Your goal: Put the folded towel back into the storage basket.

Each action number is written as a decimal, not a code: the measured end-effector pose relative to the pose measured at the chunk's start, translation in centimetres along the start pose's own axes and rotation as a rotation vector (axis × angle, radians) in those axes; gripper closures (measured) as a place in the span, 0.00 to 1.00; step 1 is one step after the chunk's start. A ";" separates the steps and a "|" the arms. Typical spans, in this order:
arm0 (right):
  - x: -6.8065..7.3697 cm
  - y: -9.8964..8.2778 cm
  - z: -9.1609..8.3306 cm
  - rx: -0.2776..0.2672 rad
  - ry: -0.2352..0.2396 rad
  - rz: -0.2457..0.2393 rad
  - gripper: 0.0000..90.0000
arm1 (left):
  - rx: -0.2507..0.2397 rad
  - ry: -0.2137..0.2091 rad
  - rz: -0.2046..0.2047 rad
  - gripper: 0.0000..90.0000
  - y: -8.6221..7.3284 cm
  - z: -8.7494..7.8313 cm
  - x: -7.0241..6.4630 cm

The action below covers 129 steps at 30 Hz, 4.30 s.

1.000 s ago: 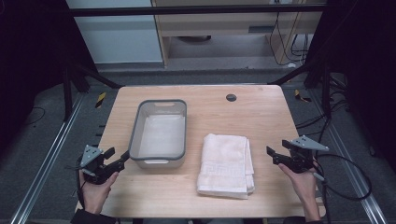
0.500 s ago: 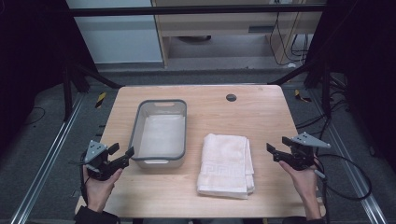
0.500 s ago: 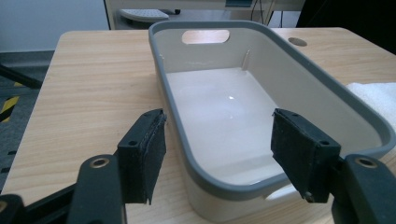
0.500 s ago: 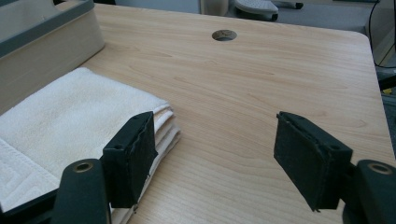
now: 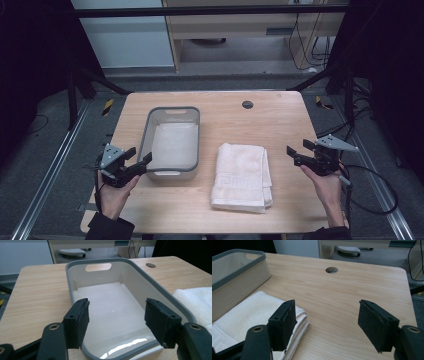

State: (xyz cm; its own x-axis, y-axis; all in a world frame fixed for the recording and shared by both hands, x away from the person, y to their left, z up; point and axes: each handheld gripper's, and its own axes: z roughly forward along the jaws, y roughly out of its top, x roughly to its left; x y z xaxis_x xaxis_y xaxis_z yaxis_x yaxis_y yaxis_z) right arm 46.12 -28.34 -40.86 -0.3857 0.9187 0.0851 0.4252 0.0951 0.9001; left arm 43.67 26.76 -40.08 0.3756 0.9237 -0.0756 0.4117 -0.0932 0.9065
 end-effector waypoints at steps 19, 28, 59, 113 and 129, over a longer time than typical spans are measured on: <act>1.2 2.2 1.4 -0.011 0.037 0.007 0.33 | 0.015 -0.101 0.074 0.42 0.6 2.3 -5.3; 1.9 2.2 2.3 0.001 0.077 0.003 0.29 | 0.035 -0.170 0.112 0.41 0.4 3.5 -8.6; 3.3 -0.2 5.5 0.113 0.121 -0.029 0.22 | 0.148 -0.287 0.194 0.39 -2.9 6.0 -14.6; 4.7 -4.8 11.1 0.298 0.165 0.029 0.22 | 0.316 -0.347 0.147 0.27 -7.4 10.7 -16.9; 4.6 -5.1 11.5 0.343 0.224 0.116 0.40 | 0.356 -0.414 0.134 0.42 -7.4 11.3 -17.1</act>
State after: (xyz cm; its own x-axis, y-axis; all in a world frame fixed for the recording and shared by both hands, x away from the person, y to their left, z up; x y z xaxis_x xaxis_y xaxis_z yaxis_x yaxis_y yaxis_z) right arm 51.65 -20.21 -49.95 -0.4711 0.8287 0.3022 0.7095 0.1525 0.6880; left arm 43.57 7.47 -50.17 0.7090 0.6789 -0.1907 0.5654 -0.3858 0.7290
